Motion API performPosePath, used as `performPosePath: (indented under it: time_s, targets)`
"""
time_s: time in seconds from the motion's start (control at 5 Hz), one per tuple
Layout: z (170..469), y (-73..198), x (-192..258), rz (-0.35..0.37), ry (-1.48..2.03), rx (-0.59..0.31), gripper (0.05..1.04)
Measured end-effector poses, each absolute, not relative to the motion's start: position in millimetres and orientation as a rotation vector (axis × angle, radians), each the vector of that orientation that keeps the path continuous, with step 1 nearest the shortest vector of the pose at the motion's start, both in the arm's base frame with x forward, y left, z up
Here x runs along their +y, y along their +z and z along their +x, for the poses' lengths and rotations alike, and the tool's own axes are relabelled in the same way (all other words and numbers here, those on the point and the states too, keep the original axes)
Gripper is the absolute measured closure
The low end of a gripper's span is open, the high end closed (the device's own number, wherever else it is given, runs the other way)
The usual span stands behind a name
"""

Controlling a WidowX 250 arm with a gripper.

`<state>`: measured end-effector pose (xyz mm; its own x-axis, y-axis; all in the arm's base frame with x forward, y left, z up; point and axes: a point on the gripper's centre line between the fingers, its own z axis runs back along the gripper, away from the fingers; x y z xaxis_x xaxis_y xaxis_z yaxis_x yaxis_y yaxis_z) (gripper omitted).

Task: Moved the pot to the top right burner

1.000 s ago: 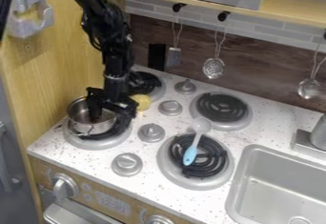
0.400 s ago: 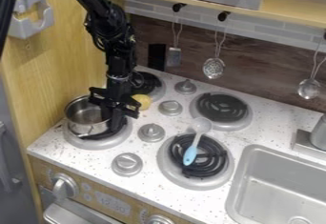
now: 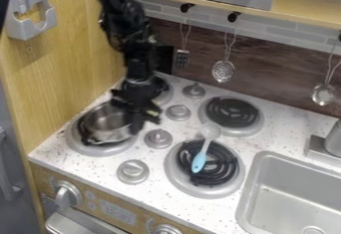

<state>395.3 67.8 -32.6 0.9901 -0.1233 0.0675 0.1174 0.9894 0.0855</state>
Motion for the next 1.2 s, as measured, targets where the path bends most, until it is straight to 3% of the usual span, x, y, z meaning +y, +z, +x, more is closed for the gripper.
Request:
performPosePath:
  time_s: [0.4,0.6,1.2]
  targets:
    - [419.1,-8.7,-5.8,0.086,-0.37,-0.23,1.019]
    - [446.4,7.2,-32.9,0.093,-0.467,-0.325,1.019]
    - [512.8,-19.8,-66.2,0.118,-0.521,-0.345,1.019]
